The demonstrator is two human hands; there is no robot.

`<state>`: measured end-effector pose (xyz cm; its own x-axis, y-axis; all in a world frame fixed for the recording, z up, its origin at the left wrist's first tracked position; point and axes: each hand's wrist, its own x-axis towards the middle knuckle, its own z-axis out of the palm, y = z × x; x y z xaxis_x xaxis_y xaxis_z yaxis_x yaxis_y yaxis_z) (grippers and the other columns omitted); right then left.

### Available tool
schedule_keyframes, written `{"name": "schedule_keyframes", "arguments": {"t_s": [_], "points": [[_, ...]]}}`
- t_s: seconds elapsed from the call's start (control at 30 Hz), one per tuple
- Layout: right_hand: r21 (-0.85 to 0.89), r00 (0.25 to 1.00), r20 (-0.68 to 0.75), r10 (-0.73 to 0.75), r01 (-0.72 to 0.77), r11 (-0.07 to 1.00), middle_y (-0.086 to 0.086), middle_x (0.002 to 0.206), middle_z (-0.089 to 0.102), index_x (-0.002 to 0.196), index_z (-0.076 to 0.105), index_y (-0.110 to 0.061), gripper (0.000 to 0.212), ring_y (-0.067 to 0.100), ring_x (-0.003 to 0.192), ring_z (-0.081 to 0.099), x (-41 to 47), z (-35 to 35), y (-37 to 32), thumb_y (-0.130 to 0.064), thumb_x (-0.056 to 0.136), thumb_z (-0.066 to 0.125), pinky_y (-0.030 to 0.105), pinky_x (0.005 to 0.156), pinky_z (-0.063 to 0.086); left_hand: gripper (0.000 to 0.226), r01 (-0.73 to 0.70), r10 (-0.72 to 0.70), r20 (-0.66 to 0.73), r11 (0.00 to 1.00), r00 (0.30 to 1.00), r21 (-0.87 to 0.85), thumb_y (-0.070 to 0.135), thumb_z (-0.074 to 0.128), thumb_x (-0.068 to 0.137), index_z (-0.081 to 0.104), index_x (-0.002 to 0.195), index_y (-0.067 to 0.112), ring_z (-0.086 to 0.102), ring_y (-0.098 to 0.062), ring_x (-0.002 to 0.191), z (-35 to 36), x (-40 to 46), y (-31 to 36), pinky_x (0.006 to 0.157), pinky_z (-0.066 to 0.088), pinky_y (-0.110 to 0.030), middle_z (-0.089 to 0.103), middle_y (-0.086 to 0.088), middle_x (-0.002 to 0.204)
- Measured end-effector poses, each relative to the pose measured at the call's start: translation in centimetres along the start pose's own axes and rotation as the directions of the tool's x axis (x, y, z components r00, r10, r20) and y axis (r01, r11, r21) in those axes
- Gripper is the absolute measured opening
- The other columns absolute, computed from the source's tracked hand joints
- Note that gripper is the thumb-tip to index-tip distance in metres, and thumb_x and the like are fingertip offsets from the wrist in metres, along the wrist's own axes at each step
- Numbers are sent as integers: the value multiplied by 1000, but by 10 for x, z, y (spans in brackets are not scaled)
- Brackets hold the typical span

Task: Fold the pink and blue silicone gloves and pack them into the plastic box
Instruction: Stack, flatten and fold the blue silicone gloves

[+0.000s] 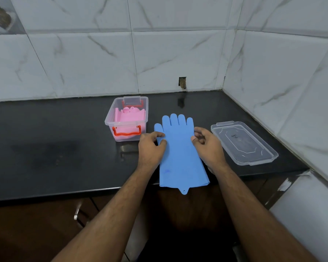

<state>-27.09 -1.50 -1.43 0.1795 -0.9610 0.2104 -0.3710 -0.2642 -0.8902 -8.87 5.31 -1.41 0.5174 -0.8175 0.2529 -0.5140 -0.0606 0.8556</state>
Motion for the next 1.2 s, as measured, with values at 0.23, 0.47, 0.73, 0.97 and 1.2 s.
{"name": "schedule_keyframes", "arguments": {"t_s": [0.23, 0.47, 0.73, 0.97, 1.2], "points": [[-88, 999, 48, -14, 18, 996, -10, 88, 71, 125, 63, -25, 39, 4, 85, 70, -35, -15, 2, -50, 95, 64, 27, 78, 58, 38, -19, 21, 38, 998, 999, -52, 25, 66, 98, 64, 136, 17, 64, -9, 84, -16, -27, -6, 85, 57, -27, 68, 4, 97], [117, 975, 222, 14, -41, 992, -2, 89, 76, 132, 57, -20, 44, 9, 89, 75, -29, -23, 6, -27, 91, 75, 33, 83, 59, 29, -60, 69, 129, 995, 989, -76, 28, 64, 101, 69, 128, 18, 64, -6, 78, -24, -46, -9, 74, 52, -18, 67, 7, 84], [22, 996, 84, 13, -15, 1000, -2, 80, 72, 107, 66, -25, 21, 11, 75, 70, -25, -21, 8, -27, 89, 76, 29, 70, 59, 17, -78, 70, 116, 995, 991, 64, 17, 67, 96, 73, 111, 18, 57, -3, 71, -21, -45, -6, 60, 42, -2, 66, 6, 84], [66, 985, 166, -45, 34, 997, 3, 77, 63, 99, 72, -24, 9, 12, 71, 58, -29, -22, 12, -23, 90, 72, 35, 76, 57, 17, -42, 36, 120, 998, 992, 43, 13, 66, 94, 74, 108, 18, 60, -3, 73, -23, -45, -7, 61, 45, -4, 70, 5, 88], [47, 984, 179, -13, 4, 999, 15, 94, 73, 101, 74, -20, 8, 24, 83, 67, -27, -24, 10, -20, 94, 71, 46, 88, 61, 16, -57, 50, 130, 997, 990, 54, 15, 69, 95, 74, 110, 17, 60, -7, 76, -22, -46, -7, 70, 53, -17, 71, -1, 93]]}}
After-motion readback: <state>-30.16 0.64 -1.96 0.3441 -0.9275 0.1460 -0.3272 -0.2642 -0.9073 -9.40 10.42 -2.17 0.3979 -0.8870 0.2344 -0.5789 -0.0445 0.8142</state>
